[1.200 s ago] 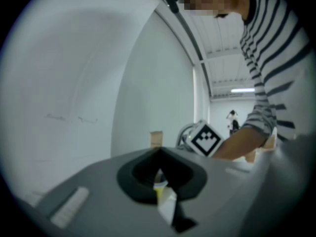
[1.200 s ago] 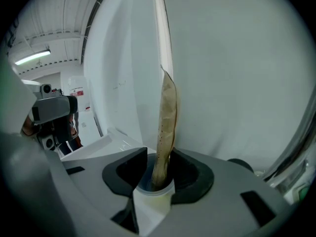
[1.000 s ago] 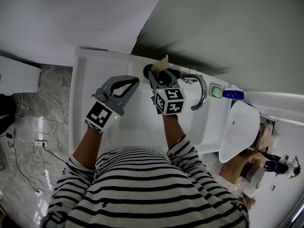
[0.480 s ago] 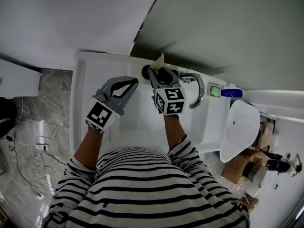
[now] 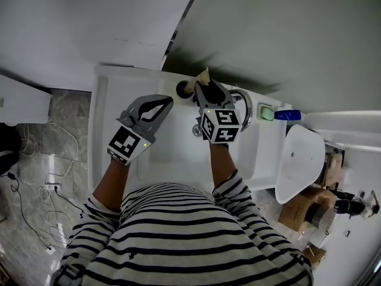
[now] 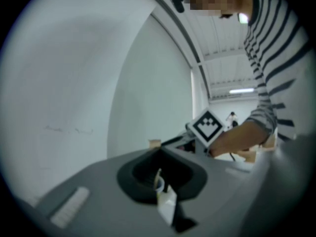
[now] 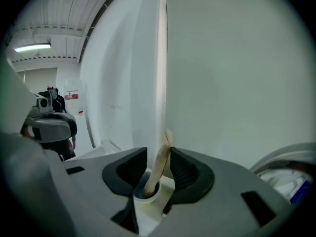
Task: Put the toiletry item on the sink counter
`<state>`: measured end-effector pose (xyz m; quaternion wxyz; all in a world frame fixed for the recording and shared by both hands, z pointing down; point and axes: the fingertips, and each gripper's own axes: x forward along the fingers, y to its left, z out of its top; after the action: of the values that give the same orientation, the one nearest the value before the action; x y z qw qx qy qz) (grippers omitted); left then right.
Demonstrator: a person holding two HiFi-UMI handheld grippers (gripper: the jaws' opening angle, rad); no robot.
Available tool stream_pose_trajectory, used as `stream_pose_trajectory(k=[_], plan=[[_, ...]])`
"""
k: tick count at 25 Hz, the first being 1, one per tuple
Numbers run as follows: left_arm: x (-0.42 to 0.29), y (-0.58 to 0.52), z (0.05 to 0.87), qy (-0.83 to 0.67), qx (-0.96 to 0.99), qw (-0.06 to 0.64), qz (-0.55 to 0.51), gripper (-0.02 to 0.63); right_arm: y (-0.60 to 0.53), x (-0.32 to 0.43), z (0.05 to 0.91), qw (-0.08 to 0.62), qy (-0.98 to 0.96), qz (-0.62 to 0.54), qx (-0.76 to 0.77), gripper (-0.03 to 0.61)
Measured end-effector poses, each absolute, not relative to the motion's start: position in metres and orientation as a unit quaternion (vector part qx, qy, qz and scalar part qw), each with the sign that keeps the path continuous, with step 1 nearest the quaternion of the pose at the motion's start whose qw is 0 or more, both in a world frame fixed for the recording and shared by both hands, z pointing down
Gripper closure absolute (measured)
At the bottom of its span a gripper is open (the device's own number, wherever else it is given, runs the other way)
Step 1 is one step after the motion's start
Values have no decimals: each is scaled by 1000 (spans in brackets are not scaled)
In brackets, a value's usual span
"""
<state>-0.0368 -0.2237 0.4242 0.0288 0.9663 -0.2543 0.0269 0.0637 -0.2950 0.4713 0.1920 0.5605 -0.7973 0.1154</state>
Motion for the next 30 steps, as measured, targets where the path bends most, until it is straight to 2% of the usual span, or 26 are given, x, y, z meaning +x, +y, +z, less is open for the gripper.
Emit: stream_pose_trajectory(k=[13,30], plan=[[-36,-211,398,-253,967,11,12,607,-283,77,402,164,-796,39,582,448],[-39,-162,321,-241,969,-15,-44,607,-186,51,290,36,-851,-2,523,453]])
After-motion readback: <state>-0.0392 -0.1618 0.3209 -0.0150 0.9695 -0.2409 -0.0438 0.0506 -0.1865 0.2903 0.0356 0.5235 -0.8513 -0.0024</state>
